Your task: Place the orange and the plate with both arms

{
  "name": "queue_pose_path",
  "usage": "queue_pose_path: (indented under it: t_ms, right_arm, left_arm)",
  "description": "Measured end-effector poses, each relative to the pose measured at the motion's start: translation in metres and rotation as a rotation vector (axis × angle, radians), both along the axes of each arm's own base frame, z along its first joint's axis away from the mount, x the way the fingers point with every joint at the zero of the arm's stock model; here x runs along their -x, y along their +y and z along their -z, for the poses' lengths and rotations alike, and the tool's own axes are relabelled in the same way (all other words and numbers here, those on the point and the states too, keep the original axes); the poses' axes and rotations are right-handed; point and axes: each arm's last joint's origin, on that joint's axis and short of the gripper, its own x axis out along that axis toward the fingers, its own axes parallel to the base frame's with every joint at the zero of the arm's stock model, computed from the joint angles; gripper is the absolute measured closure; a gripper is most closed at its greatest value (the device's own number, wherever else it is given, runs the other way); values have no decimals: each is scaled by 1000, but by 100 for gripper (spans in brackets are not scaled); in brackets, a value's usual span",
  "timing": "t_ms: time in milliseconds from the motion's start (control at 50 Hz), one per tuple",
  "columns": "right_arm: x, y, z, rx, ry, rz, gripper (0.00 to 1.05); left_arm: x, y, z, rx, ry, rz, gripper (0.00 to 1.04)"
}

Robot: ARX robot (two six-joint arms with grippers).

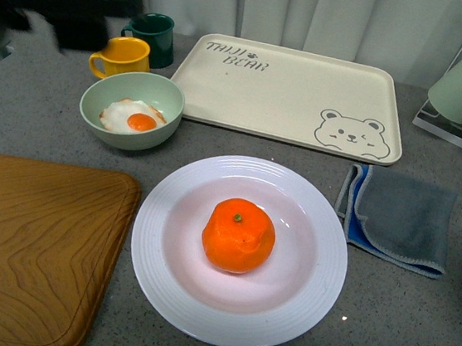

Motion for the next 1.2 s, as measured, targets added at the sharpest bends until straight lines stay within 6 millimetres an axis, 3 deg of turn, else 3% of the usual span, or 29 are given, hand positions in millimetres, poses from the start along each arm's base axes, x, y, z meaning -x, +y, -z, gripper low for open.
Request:
queue_pose_path:
  t_ms: [160,220,420,880,1200]
  right_arm:
    - [0,0,0,0,0,-2,9]
    - [0,0,0,0,0,-1,9]
    - [0,0,0,0,0,-1,9]
    - [0,0,0,0,0,-1,9]
    - [0,0,0,0,0,-1,9]
  left_arm:
    - [33,37,1,-16,-10,11,83]
    - [46,51,1,-20,-5,7,101]
    - [75,77,1,-24,-6,2,101]
    - [107,103,-5,-22,-24,3,101]
    - [122,104,-11,-22,-43,1,101]
